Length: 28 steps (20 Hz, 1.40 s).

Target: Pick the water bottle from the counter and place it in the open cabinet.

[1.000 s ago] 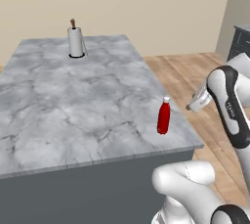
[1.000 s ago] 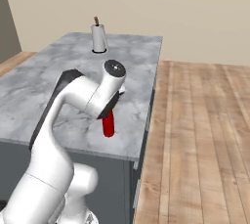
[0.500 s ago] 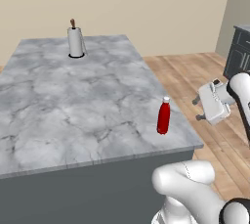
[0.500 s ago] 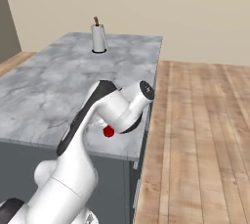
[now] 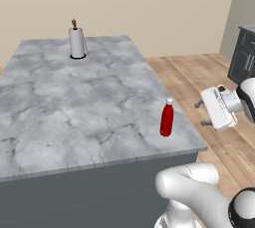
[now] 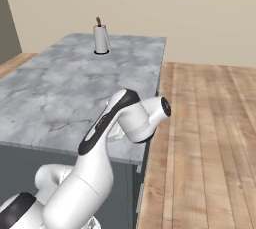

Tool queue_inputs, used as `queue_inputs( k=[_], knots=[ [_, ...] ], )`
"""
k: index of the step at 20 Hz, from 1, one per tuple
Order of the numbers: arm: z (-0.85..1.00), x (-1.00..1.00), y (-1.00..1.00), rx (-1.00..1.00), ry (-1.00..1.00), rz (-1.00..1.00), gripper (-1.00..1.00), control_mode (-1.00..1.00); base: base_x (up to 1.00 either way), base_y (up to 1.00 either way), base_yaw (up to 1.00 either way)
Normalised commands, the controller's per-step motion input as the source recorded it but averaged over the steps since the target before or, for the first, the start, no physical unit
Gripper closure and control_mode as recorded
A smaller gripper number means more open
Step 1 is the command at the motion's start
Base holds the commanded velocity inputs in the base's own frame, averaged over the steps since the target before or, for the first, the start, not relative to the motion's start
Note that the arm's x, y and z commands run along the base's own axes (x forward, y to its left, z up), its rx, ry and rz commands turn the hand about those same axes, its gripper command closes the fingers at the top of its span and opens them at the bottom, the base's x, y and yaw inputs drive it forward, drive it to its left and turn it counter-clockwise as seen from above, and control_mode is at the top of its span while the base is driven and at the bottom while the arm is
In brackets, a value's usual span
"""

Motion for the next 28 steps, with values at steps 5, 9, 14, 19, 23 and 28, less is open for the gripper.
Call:
queue_inputs(
  k=[5, 9, 14, 19, 23, 28],
  knots=[
    [-0.21, 0.3, 0.01, 0.04, -0.03, 0.0, -1.0, -1.0, 0.0, 0.0, 0.0],
    [-0.22, 0.34, 0.09, 0.01, 0.0, -0.02, -1.0, -1.0, 0.0, 0.0, 0.0],
    [-0.16, 0.4, 0.02, 0.02, 0.03, 0.0, -1.0, -1.0, 0.0, 0.0, 0.0],
    [-0.14, 0.41, 0.0, 0.04, 0.08, 0.0, -1.0, -1.0, 0.0, 0.0, 0.0],
    [-0.21, 0.41, 0.0, 0.01, 0.14, 0.0, -1.0, -1.0, 0.0, 0.0, 0.0],
    [-0.28, 0.47, 0.0, 0.0, 0.15, 0.0, -1.0, -1.0, 0.0, 0.0, 0.0]
  ],
)
